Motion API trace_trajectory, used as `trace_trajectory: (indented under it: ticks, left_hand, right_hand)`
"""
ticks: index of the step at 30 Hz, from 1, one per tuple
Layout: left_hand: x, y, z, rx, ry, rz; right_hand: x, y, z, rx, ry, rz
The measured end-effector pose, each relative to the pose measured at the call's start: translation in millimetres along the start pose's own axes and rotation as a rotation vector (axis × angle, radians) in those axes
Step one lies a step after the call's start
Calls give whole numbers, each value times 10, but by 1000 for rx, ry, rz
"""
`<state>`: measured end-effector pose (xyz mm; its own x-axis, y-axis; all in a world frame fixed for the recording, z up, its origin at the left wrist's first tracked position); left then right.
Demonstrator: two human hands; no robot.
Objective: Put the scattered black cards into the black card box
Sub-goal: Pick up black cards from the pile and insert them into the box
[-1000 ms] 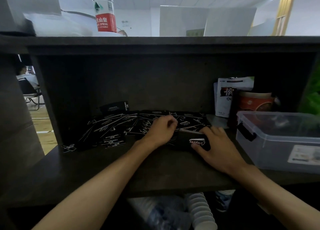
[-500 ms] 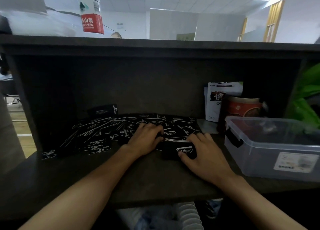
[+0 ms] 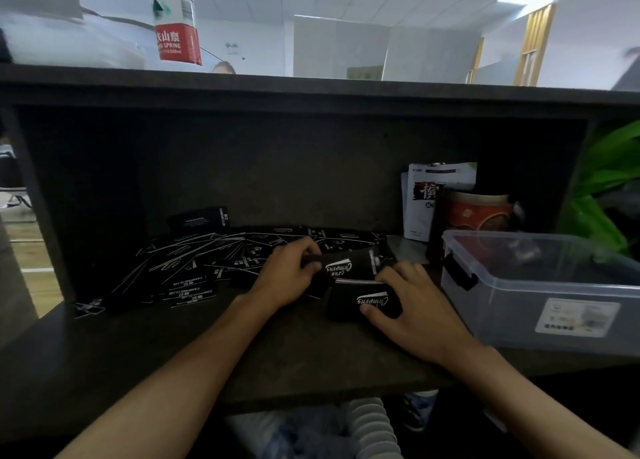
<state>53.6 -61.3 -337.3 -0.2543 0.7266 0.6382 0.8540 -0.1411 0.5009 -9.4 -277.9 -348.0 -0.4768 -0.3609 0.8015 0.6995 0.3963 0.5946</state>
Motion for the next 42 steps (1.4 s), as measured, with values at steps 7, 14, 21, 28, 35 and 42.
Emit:
trace_trajectory:
  ticks: [7, 14, 21, 28, 35, 42]
  left_hand:
    - [-86, -101, -357, -15, -424, 281]
    - [-159, -129, -268, 245, -740, 314]
    - [17, -36, 253, 174, 381, 37]
    - [-25, -10, 224, 75, 468, 49]
    - [-110, -96, -51, -104, 566, 111]
    - [-58, -73, 5, 82, 261, 91]
  right_hand:
    - [-30, -11, -59, -5, -18, -36]
    - [39, 1, -46, -76, 63, -60]
    - [-13, 25, 0, -6, -27, 17]
    - [-9, -3, 2, -7, -10, 38]
    - [3, -1, 8, -35, -10, 52]
    - [15, 9, 18, -48, -18, 65]
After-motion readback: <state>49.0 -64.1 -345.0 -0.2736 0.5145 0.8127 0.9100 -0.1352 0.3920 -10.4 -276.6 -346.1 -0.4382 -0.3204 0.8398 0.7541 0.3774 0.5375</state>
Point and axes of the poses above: each hand's wrist, its own y-axis towards the middle knuckle, its own x-axis out of the back of the hand, z = x × y, the point moved 6 cm from there along y, towards the middle knuckle, and after that the axes turned 7 degrees about -y, right-handed, at the moved point
